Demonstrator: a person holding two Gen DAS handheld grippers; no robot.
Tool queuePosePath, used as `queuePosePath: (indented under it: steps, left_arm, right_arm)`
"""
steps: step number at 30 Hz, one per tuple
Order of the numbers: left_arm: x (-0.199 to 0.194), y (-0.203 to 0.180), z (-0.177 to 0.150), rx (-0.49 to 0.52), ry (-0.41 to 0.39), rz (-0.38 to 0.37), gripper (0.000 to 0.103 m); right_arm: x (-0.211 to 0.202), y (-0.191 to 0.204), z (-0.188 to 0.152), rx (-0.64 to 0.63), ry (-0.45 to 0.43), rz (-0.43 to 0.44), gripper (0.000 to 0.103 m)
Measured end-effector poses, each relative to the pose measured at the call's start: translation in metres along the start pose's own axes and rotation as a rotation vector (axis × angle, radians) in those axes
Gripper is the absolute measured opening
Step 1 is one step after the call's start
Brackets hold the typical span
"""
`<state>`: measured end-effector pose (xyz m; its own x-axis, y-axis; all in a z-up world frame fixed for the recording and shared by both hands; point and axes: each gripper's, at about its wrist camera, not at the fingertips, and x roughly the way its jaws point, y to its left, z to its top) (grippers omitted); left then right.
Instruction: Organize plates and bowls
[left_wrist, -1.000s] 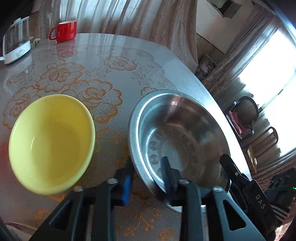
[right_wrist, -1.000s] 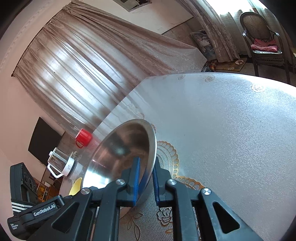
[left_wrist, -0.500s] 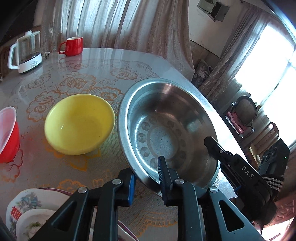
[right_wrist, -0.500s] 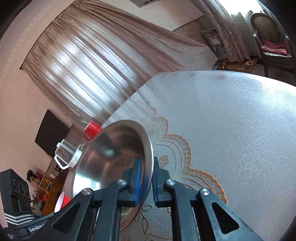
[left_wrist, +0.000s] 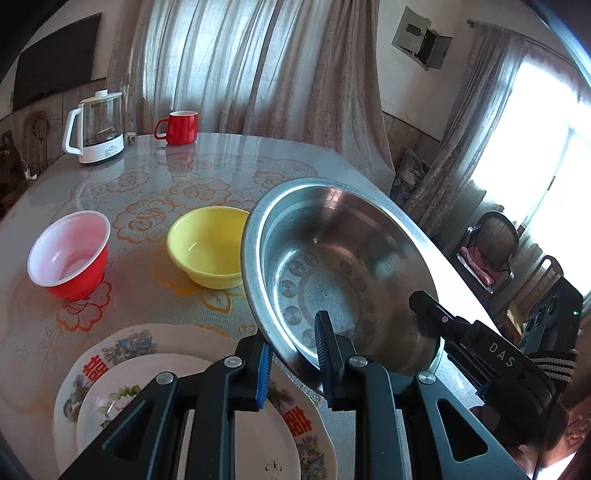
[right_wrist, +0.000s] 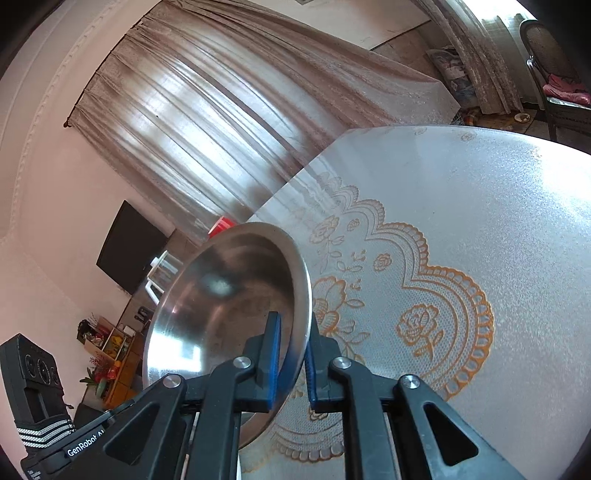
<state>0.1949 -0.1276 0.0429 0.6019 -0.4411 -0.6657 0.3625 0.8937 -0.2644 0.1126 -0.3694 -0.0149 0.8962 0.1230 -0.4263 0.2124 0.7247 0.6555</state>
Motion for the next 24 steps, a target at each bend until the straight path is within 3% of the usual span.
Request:
queuePosePath:
  steps: [24]
  left_arm:
    - [-0.084, 0.059, -0.054, -0.123, -0.073, 0.032, 0.022]
  right_arm:
    - [-0.025, 0.069, -0.052, -0.146, 0.097, 0.049, 0.011]
